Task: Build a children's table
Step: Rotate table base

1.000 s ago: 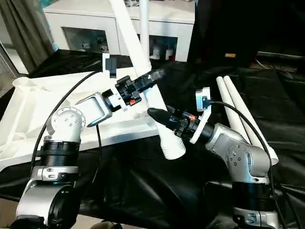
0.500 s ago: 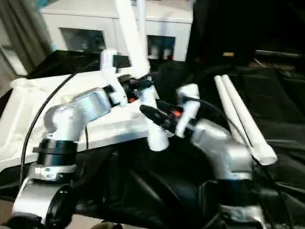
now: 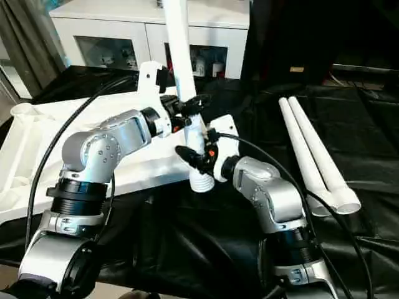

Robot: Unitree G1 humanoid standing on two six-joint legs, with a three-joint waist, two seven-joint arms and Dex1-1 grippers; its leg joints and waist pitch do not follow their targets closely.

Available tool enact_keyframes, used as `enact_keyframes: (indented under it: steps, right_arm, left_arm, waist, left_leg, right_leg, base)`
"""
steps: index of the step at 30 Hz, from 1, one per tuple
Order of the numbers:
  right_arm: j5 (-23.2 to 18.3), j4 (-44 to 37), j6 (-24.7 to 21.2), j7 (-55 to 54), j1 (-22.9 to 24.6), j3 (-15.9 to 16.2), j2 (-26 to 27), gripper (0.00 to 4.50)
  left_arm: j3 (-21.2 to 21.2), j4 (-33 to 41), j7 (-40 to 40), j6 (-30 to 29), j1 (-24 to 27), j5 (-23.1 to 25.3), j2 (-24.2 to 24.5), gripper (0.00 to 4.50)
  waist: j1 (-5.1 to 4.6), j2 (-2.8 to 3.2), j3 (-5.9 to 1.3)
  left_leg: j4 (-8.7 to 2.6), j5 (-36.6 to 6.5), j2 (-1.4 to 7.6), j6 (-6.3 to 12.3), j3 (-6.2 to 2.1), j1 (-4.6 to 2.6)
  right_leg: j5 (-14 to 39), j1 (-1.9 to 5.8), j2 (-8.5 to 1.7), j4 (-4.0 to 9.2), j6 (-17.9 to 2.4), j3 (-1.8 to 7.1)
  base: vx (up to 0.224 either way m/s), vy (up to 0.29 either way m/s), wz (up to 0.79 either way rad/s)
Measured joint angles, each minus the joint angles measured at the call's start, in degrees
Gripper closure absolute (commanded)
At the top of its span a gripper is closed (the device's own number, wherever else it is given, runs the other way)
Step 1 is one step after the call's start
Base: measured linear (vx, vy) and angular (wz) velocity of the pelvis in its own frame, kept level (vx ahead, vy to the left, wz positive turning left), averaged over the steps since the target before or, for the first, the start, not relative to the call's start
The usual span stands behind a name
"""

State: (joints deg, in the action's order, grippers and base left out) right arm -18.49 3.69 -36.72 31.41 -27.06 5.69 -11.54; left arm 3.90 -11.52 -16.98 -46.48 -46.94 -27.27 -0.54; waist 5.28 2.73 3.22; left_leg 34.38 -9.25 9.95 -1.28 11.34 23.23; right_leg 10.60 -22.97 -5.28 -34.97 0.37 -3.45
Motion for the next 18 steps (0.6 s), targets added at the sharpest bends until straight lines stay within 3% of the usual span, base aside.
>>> enact_keyframes:
  steps: [3,4,11,18]
  right_arm:
    - [-0.85,0.05,0.00,1.48,0.00,-0.29,-0.62,2.59]
    - [-1.19,0.06,0.00,2.14,0.01,-0.32,-1.04,2.60]
    - [-7.56,-2.06,-0.10,13.15,2.37,-2.20,-5.31,2.61]
    - [-14.60,-5.79,-1.33,24.37,4.99,-3.23,-9.51,2.62]
  left_arm:
    - [-0.25,0.17,-0.12,-0.05,0.00,-0.07,0.00,2.67]
    - [-0.30,0.34,-0.34,-0.32,-0.01,-0.17,0.07,2.11]
    - [0.43,0.54,-7.68,-2.06,0.00,-5.16,1.56,1.55]
    - [1.17,0.02,-24.79,-3.38,0.95,-13.15,5.13,1.00]
  waist:
    - [0.00,0.00,0.00]
    - [0.01,0.00,0.00]
    - [0.26,0.00,0.00]
    - [0.39,0.06,-0.03]
  left_leg:
    - [0.00,0.00,0.00,0.00,0.00,0.00]
    - [0.00,0.00,0.00,0.00,0.00,0.00]
    - [0.01,0.00,0.00,0.01,0.00,0.02]
    - [0.01,0.00,0.01,0.01,0.00,-0.06]
  right_leg:
    - [0.00,0.00,0.00,0.00,0.00,0.00]
    - [0.00,0.00,0.00,0.00,0.00,0.00]
    - [0.00,0.00,0.00,0.02,0.00,-0.01]
    - [0.00,0.04,0.00,-0.03,-0.01,-0.01]
  base:
    - [0.000,0.000,0.00]
    - [0.000,0.000,0.00]
    - [0.000,0.000,0.00]
    - [0.000,0.000,0.00]
